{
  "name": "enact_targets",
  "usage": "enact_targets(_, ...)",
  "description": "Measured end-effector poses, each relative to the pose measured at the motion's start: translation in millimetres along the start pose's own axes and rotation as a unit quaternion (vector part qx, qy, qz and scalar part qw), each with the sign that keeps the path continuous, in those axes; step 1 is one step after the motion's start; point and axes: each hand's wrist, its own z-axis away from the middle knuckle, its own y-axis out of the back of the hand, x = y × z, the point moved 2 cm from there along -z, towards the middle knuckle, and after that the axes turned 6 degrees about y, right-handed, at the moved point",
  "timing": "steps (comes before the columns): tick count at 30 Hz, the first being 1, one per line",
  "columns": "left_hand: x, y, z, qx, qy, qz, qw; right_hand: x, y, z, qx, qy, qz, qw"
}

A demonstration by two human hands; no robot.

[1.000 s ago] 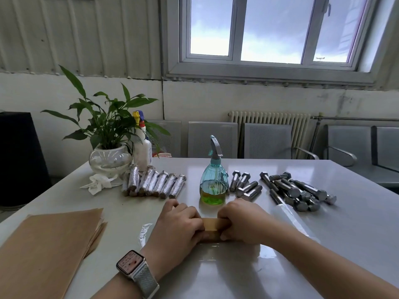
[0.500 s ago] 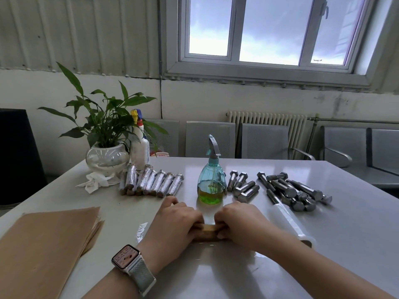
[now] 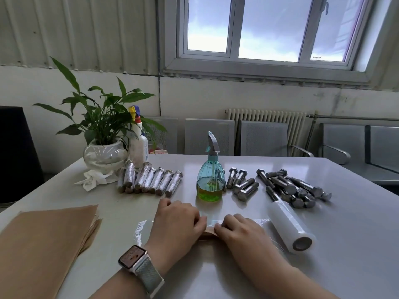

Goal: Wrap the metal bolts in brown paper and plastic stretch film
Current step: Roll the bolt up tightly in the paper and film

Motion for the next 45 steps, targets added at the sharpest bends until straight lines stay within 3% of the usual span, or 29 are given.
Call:
enact_targets(6, -7, 1, -3, -0.063, 0.049, 0.052, 0.995, 2, -1, 8, 0.015, 0.027, 0.021, 0.999)
enact_targets(17, -15, 0, 3, -0.100, -0.034, 0.060, 0.993, 18, 2, 21, -0.037, 0.030, -0.146, 0.988)
enact_targets(24, -14, -5, 0, -0.078, -0.075, 0.024, 0.994, 51, 7, -23, -0.163, -0.079, -0.237, 0.955)
enact_targets(29, -18, -7, -2, -0.084, -0.080, 0.017, 0.993, 64, 1, -49, -0.306, -0.055, -0.228, 0.923)
enact_targets(35, -20, -6, -1, -0.084, -0.082, 0.008, 0.993, 60, -7, -57, -0.381, -0.040, -0.197, 0.902)
enact_targets(45, -21, -2, 4, -0.050, -0.091, 0.016, 0.994, 58, -1, -60, -0.357, -0.046, -0.189, 0.914)
